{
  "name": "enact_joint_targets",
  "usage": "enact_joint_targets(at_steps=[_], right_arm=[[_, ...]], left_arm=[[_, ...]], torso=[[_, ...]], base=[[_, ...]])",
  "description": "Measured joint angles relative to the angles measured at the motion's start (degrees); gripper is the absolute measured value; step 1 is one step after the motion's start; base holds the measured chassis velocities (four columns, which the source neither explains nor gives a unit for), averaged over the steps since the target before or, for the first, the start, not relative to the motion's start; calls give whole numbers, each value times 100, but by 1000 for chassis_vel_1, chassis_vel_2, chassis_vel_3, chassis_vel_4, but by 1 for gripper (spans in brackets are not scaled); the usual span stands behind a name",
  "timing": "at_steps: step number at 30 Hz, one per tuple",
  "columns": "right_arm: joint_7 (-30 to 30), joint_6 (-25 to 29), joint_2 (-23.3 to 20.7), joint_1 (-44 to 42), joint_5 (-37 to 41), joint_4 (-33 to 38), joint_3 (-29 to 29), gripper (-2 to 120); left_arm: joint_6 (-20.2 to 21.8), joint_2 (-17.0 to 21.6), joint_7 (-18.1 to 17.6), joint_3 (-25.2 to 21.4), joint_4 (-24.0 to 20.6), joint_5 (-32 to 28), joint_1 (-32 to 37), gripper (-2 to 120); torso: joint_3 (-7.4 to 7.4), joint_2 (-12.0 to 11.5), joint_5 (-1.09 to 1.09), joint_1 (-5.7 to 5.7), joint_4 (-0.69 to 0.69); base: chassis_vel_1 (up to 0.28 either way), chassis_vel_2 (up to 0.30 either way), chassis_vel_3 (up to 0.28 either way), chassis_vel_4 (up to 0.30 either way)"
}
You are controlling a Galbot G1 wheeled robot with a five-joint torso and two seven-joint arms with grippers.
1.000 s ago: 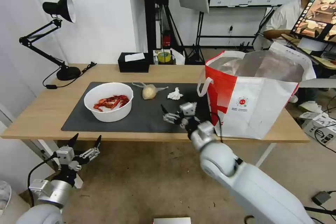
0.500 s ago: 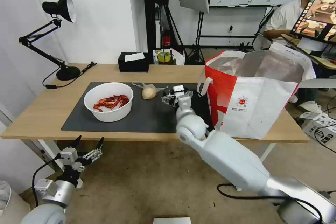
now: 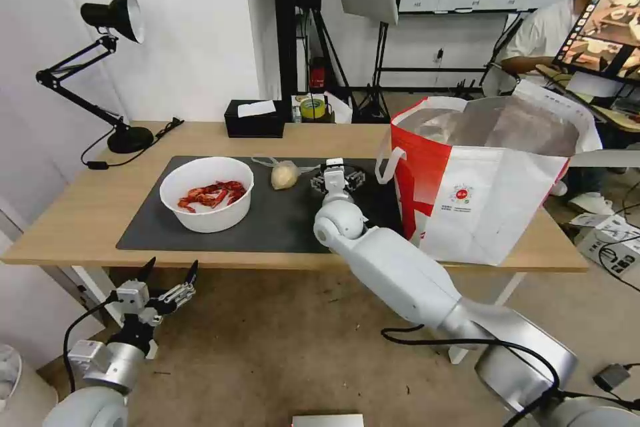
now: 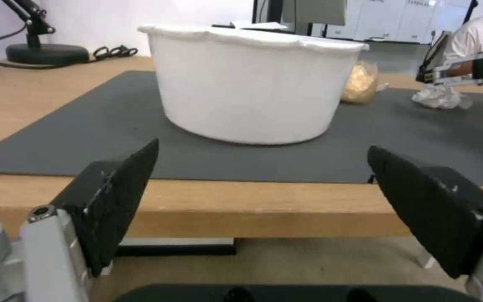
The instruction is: Pick up the trash from the table and place it into the takeout bag.
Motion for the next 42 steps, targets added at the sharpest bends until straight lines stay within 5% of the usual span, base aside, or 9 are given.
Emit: enact_joint_targets(at_steps=[21, 42], right_arm=[[-377, 19, 235, 23, 127, -504, 116, 99], [-338, 116, 171, -98, 263, -307, 121, 25]], left_arm=[[-19, 5, 7, 58, 6, 23, -38, 100], [-40, -9, 9, 73, -21, 83, -5, 100]], torso=[[0, 0, 1, -1, -1], [0, 0, 1, -1, 0]], base=[[0, 0, 0, 0], [0, 0, 0, 0]])
